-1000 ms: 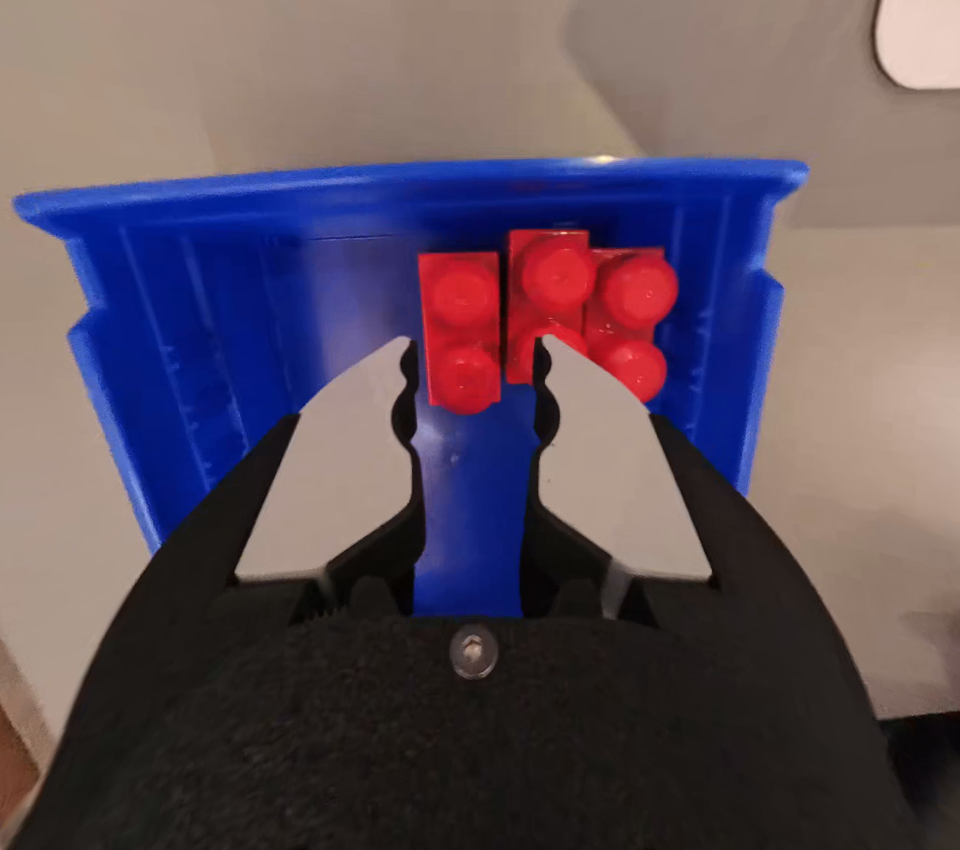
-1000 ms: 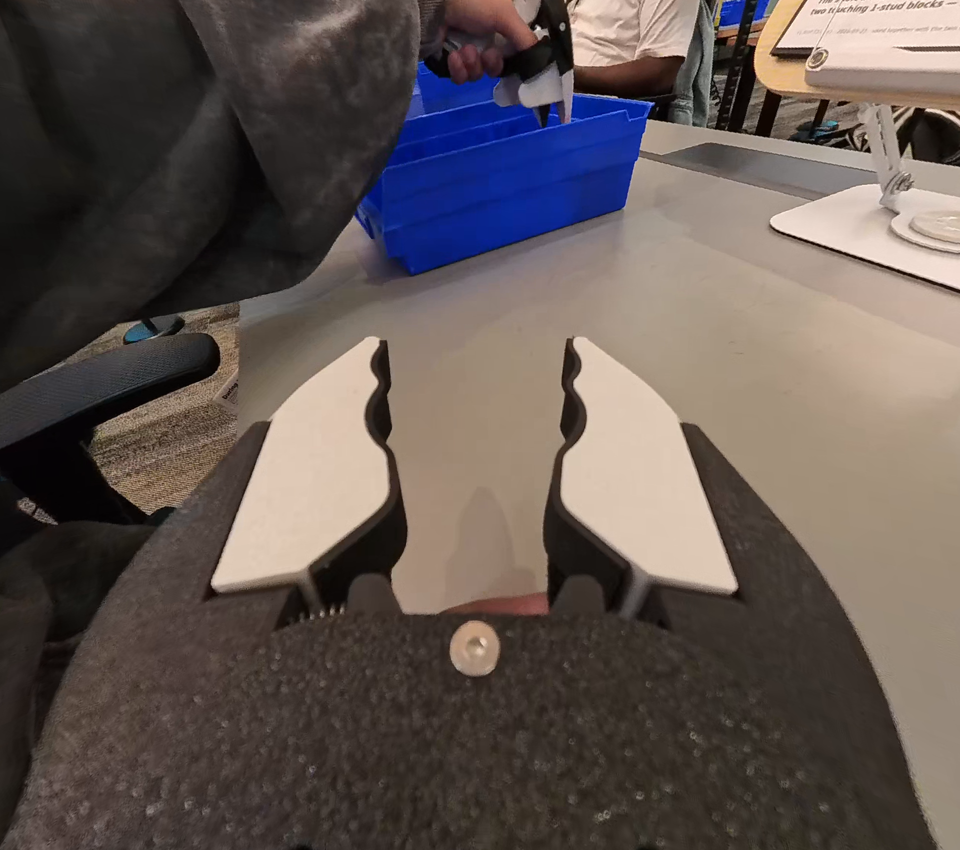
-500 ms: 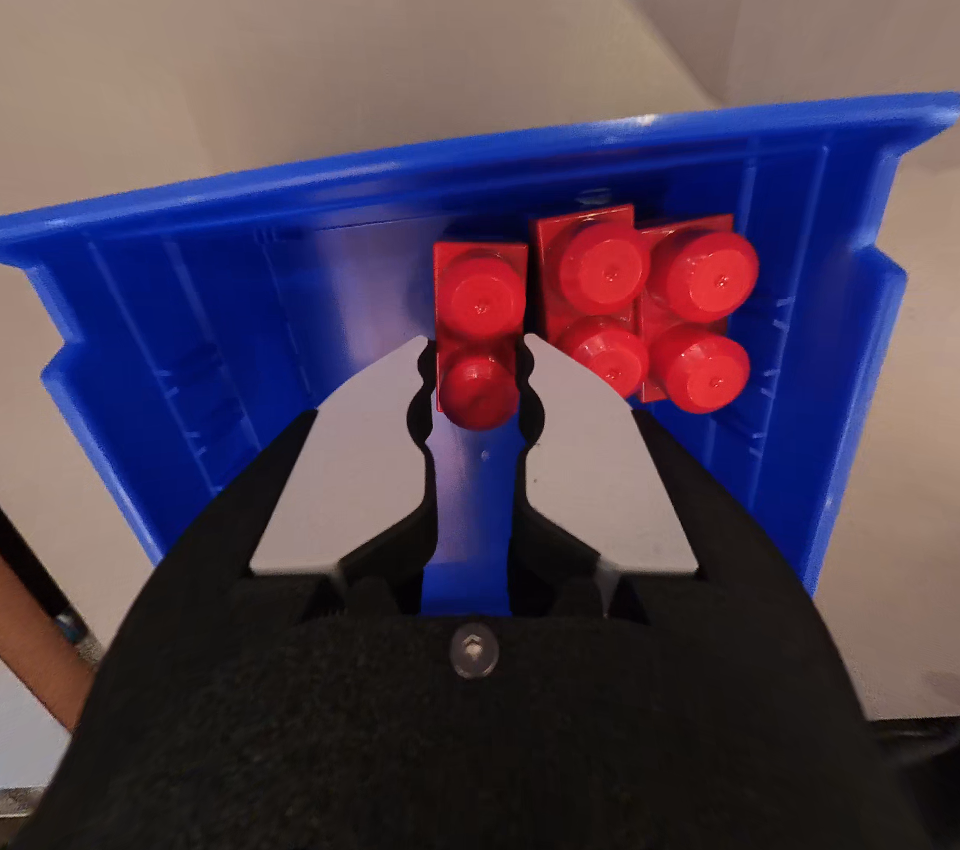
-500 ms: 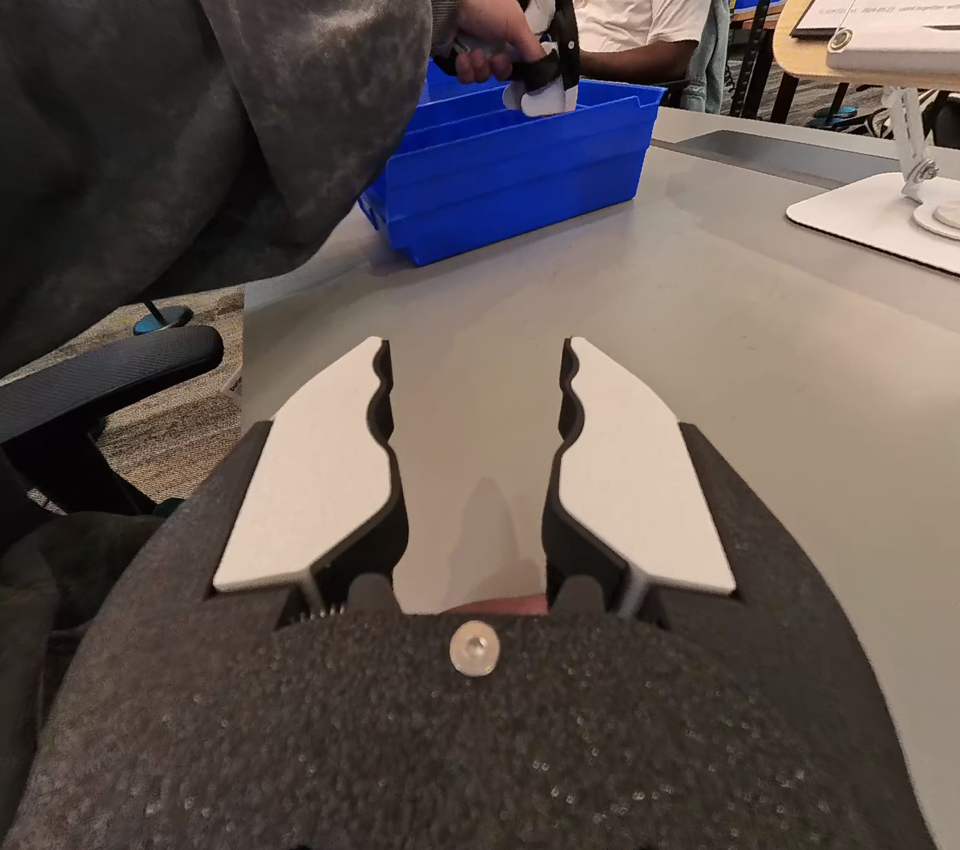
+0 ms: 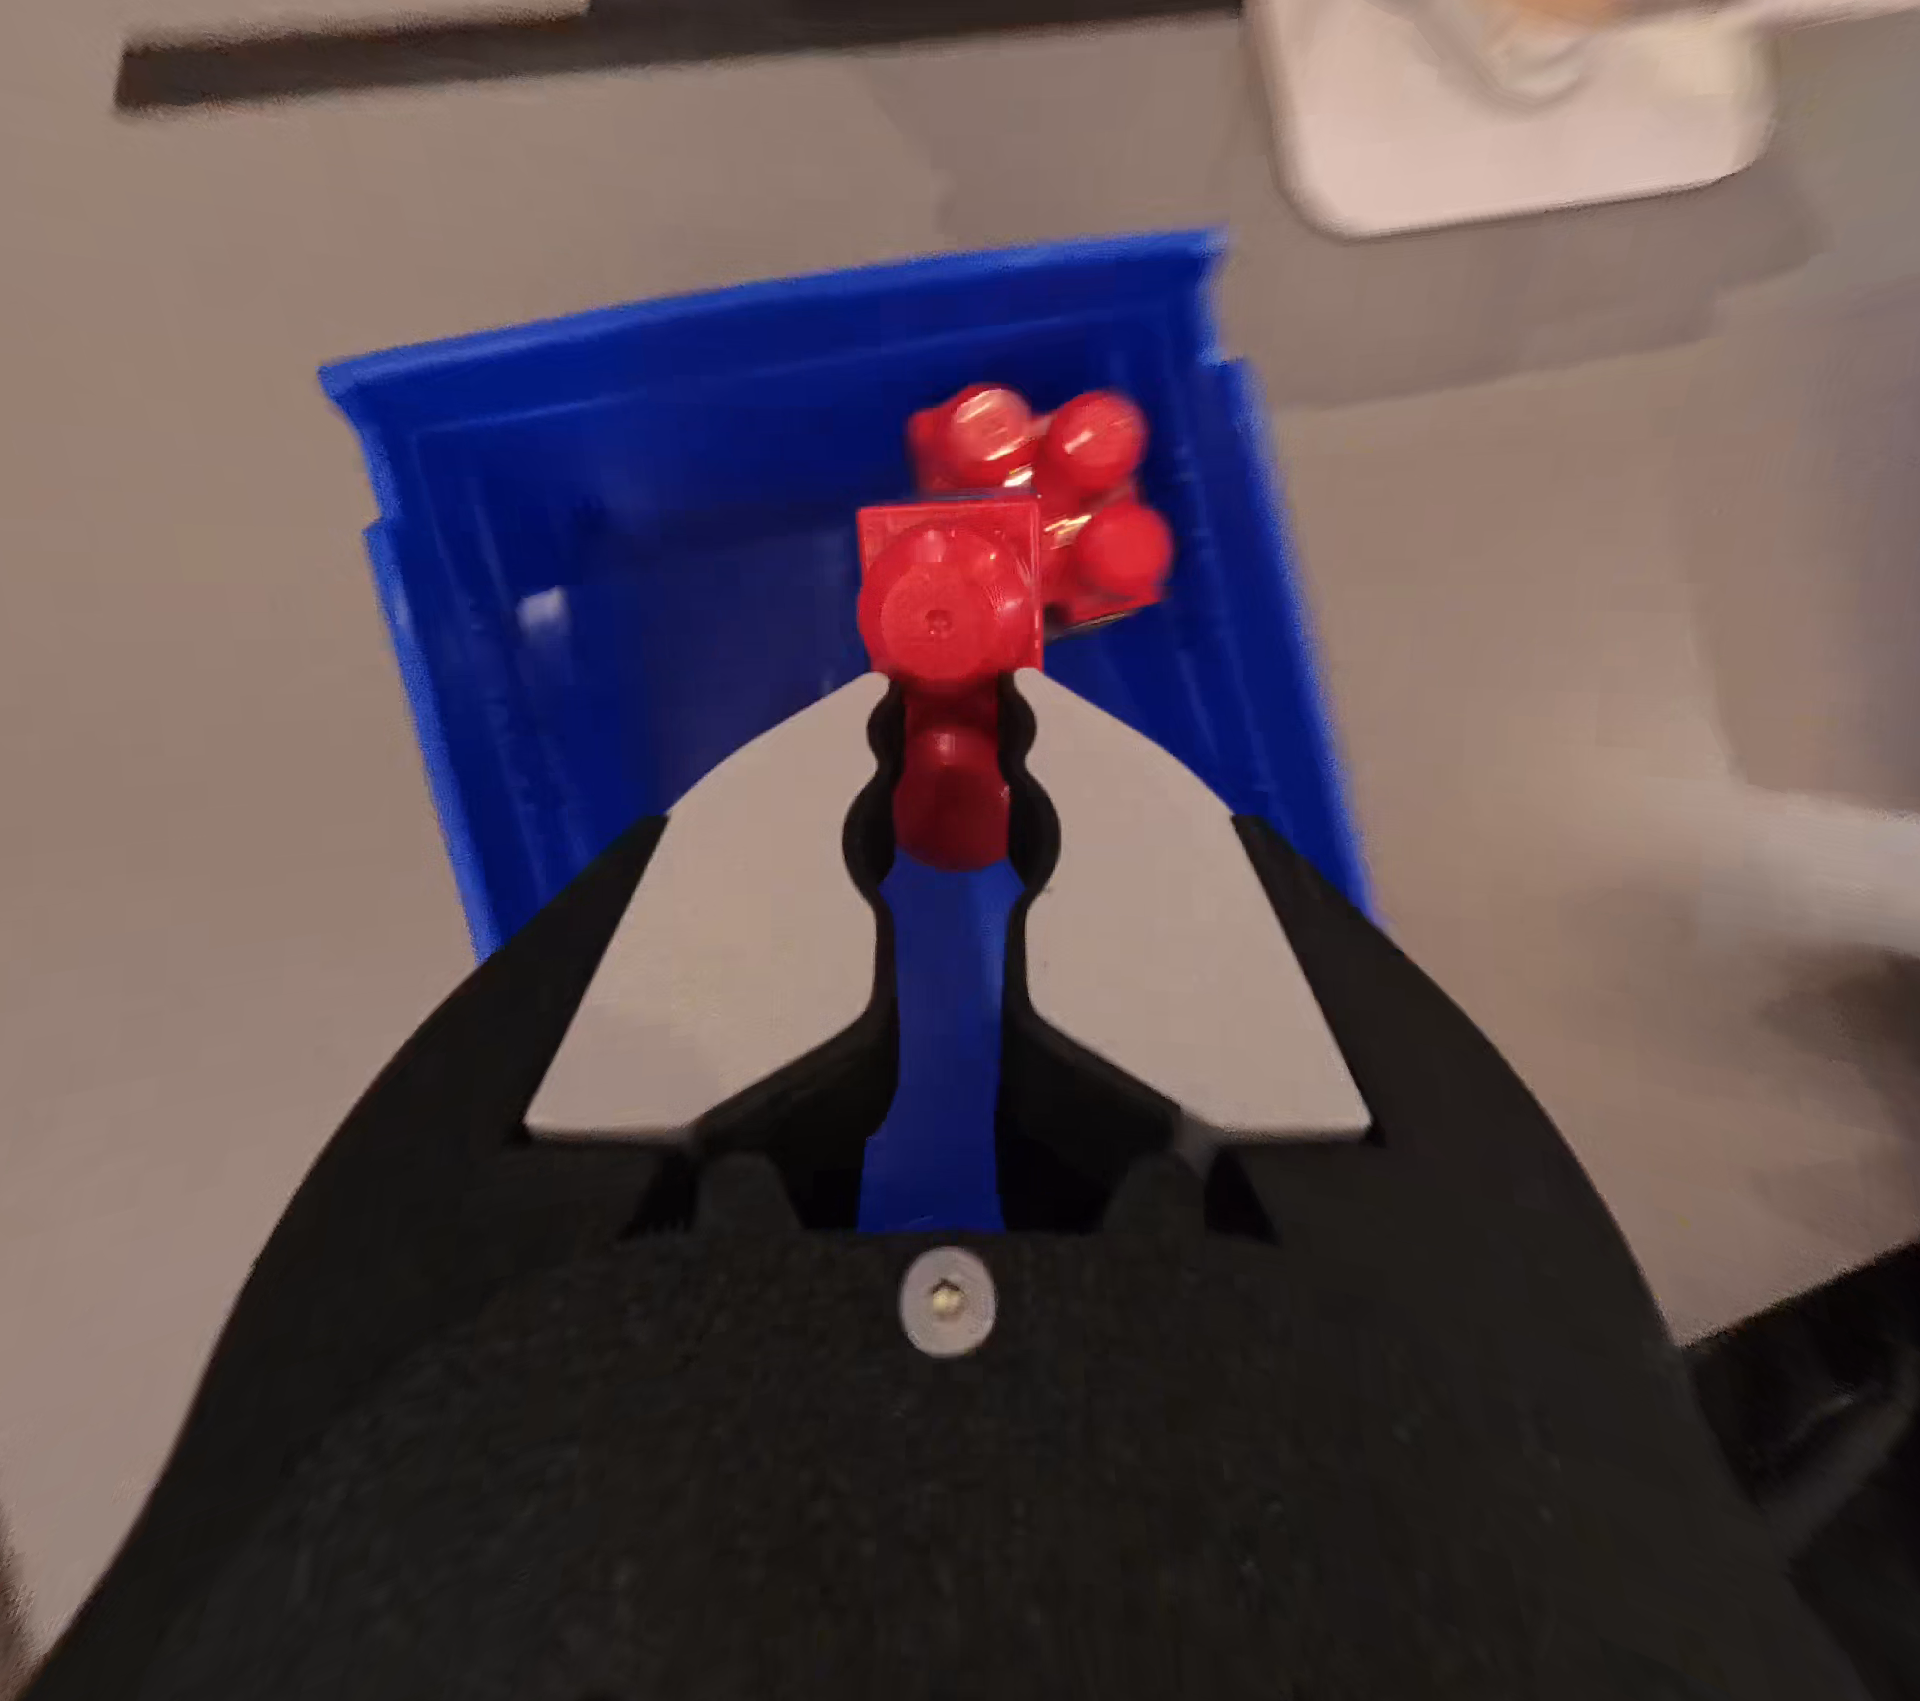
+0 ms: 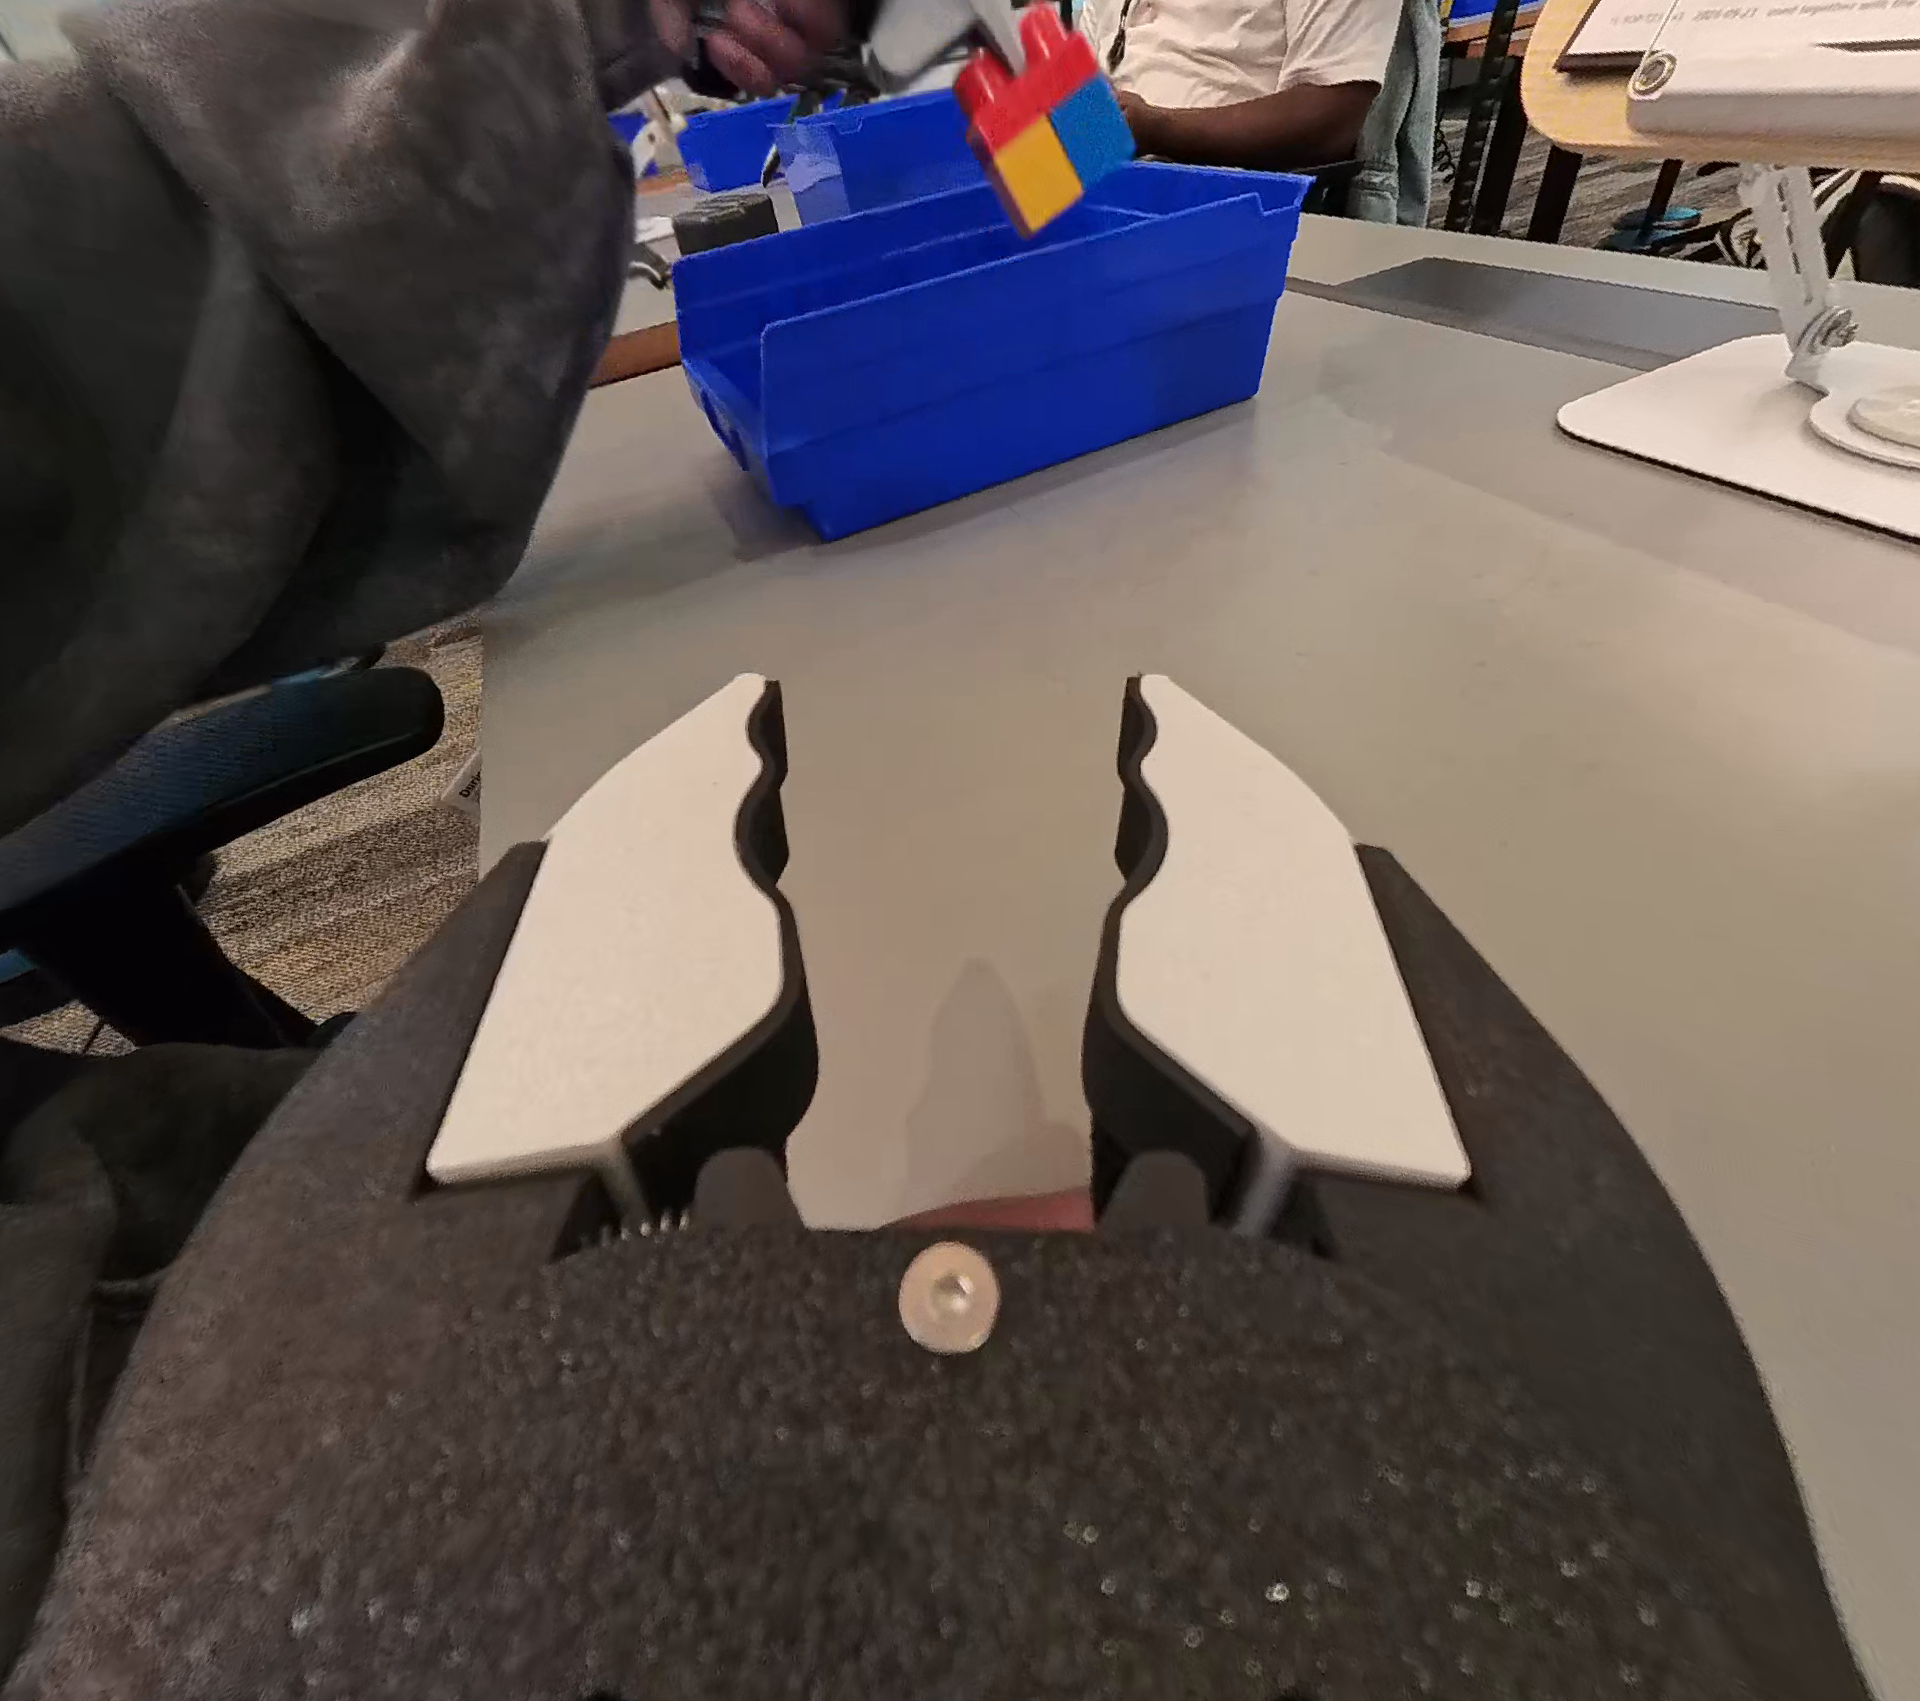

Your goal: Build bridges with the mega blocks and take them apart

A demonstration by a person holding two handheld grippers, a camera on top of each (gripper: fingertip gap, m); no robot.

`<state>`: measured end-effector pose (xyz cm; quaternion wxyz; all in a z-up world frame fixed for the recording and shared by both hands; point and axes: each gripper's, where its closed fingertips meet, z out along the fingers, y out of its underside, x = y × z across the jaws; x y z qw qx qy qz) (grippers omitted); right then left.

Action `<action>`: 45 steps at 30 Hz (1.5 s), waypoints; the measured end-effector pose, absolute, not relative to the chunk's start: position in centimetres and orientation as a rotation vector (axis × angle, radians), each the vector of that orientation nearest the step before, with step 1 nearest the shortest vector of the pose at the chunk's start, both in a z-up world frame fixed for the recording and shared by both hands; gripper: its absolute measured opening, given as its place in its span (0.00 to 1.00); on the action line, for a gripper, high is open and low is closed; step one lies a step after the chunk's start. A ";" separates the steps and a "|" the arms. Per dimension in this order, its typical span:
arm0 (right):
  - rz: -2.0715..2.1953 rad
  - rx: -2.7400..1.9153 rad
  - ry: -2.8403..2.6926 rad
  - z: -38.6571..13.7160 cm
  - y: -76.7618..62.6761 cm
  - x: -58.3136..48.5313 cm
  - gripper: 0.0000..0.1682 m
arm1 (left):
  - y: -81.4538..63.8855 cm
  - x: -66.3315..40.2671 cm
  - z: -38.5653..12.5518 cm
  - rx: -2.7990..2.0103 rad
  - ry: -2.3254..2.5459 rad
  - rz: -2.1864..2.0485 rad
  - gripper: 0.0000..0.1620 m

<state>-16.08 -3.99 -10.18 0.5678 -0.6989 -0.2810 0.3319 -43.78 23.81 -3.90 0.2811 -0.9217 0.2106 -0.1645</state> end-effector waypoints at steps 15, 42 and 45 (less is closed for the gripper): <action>1.395 -1.633 -0.498 -5.8 -4.5 -16.2 0.37 | -1.3 -23.1 -0.8 -1.582 0.826 -1.644 0.10; 1.381 -1.523 -0.325 -2.1 -3.7 -7.8 0.21 | -0.9 -21.9 -5.3 -1.595 0.816 -1.579 0.10; 1.205 -1.540 -0.332 -1.0 -3.5 -5.2 0.21 | -1.8 -21.1 -6.0 -1.617 0.874 -1.567 0.10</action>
